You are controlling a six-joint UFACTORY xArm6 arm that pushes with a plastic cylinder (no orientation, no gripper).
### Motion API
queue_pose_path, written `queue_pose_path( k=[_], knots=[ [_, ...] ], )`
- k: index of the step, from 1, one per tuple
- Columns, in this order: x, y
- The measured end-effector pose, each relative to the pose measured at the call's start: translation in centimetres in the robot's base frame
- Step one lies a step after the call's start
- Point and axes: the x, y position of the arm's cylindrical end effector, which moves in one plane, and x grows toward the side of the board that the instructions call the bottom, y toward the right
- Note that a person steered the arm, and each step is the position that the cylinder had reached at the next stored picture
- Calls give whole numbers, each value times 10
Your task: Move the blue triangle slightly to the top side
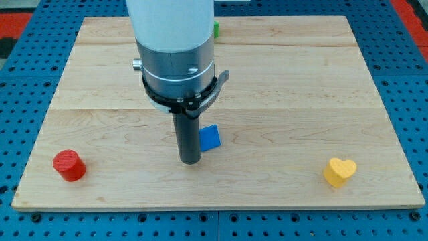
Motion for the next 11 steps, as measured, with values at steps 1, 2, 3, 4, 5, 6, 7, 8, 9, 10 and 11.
queue_pose_path(
  k=[1, 2, 3, 4, 5, 6, 7, 8, 9, 10, 11],
  knots=[
    [0, 33],
    [-7, 58],
    [-32, 47],
    [-47, 21],
    [-53, -5],
    [-51, -12],
    [-29, 0],
    [-13, 13],
    [-17, -17],
    [-49, -45],
    [-80, -58]
  ],
)
